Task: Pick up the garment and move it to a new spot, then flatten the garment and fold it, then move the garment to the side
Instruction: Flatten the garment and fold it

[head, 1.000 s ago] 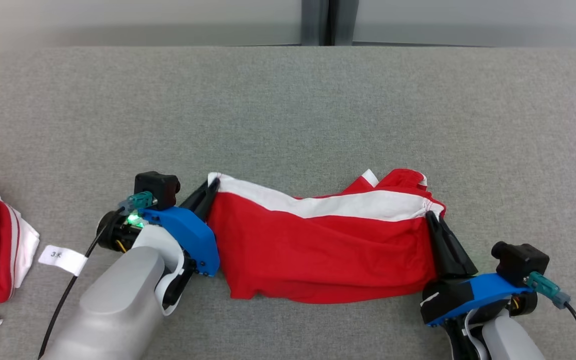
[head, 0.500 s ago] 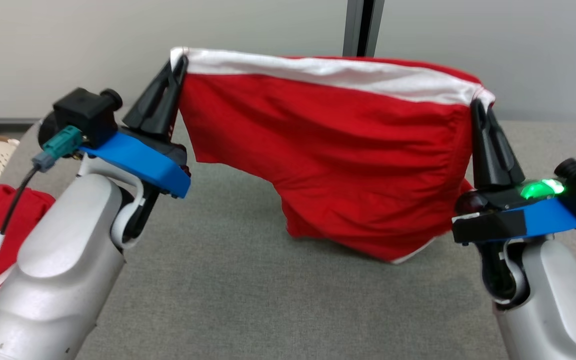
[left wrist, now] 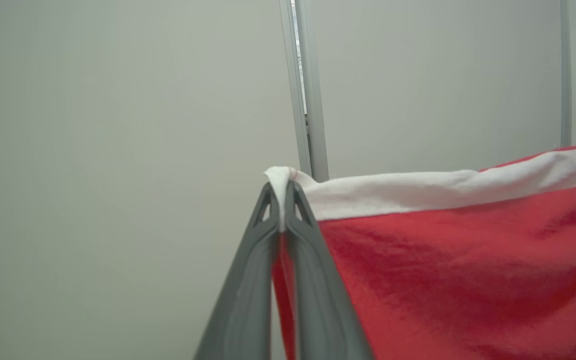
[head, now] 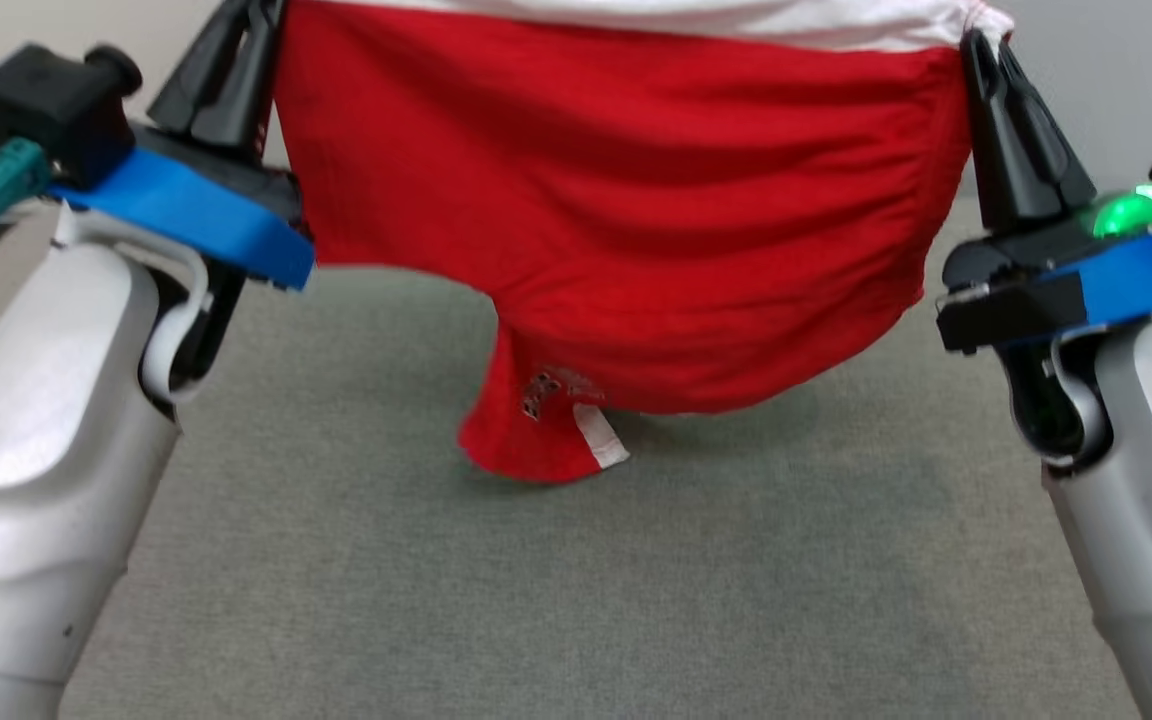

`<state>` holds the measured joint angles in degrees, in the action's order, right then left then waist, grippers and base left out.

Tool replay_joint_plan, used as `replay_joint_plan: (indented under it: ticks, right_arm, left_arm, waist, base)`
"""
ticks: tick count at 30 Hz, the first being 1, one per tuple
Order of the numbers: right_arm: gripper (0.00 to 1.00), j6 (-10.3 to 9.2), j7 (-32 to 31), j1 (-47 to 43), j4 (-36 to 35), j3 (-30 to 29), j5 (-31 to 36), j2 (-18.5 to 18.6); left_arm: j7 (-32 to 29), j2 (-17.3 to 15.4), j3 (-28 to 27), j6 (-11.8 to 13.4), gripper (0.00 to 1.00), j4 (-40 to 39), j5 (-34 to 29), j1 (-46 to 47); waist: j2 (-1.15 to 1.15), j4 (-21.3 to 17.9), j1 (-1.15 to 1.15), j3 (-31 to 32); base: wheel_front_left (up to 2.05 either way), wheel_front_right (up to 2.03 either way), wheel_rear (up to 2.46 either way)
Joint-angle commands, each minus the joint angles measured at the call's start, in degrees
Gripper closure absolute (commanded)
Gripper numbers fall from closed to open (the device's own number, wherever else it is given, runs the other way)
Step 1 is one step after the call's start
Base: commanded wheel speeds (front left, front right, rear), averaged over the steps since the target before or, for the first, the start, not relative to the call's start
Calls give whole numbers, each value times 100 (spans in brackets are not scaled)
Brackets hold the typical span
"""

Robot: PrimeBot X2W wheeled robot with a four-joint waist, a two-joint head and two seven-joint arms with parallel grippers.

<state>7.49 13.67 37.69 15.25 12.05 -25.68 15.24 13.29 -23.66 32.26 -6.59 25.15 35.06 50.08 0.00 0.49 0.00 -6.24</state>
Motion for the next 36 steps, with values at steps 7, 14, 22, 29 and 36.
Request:
replay_joint_plan:
  ticks: [7,14,22,29,36]
  right_arm:
    - [100,0,131,1534,833,86,482,-41]
    - [100,0,151,2248,648,-65,1152,48]
    - [100,0,154,703,148,-144,1300,19]
    - [100,0,154,-1353,-70,-127,1049,-153]
    - [100,0,155,-2959,-316,-249,942,-445]
  left_arm:
    - [151,102,-159,112,100,389,-419,1197]
    - [190,297,-756,200,100,-80,-1053,1727]
    - [191,729,-1298,46,100,-560,-1378,-211]
    - [192,1279,-1666,-65,100,-637,-1545,-2534]
    - [193,1680,-2198,-90,100,-913,-1673,-4255]
  waist:
    - [0,42,0,-892]
    - [0,223,0,-1188]
    - [0,402,0,-1001]
    - [0,461,0,-585]
    - [0,372,0,-12]
  base:
    - [0,0,0]
    - [0,0,0]
    - [0,0,0]
    - [0,0,0]
    - [0,0,0]
